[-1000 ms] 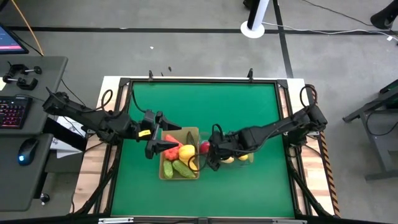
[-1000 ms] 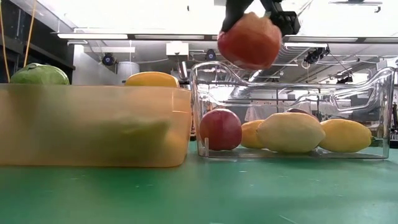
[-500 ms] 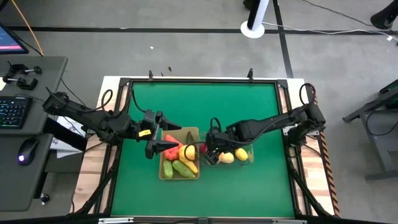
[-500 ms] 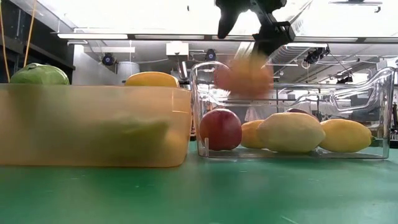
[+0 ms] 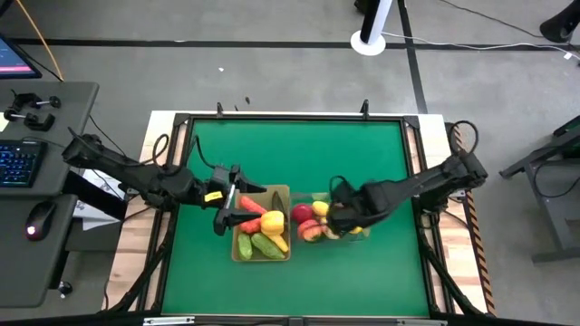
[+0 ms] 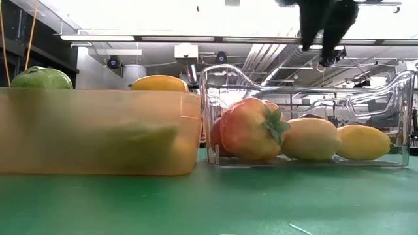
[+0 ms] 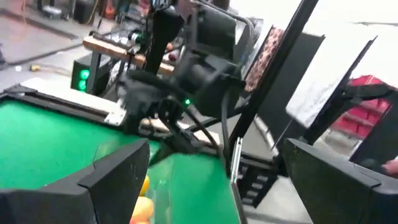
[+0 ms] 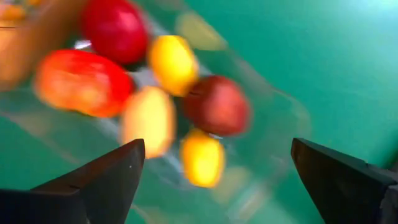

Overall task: Sort produce into baskets
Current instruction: Return to Home Position

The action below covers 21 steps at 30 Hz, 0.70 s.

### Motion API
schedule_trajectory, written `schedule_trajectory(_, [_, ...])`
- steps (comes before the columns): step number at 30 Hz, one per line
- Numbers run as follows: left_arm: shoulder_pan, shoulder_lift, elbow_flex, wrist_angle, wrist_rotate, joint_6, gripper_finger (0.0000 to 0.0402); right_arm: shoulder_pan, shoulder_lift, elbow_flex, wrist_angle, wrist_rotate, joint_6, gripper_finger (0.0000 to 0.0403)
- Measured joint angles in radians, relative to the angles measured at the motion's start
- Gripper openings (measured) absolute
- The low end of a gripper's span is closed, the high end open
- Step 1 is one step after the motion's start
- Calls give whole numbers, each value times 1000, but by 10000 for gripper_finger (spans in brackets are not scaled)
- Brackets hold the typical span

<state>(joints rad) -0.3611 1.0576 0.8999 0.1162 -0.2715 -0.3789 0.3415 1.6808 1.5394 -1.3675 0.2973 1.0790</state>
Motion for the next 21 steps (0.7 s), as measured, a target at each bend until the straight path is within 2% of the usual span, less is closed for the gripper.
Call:
schedule_trajectory(4, [36, 1, -143, 298, 33, -7, 356, 57, -39, -14, -138, 81, 166, 397])
schedule_trajectory(7, [112, 2, -262, 545, 117, -68, 356, 83, -110, -113, -106, 45, 241, 397])
schedule_trajectory(9, [168, -9, -324, 650, 169, -107, 356, 101, -176, -209, -39, -2, 281, 397])
schedule_trajectory(15, [276, -90, -453, 697, 236, -166, 356, 147, -389, -447, 205, -119, 337, 397])
schedule_trajectory(21, [283, -183, -552, 692, 232, -158, 356, 159, -530, -490, 269, -134, 328, 397])
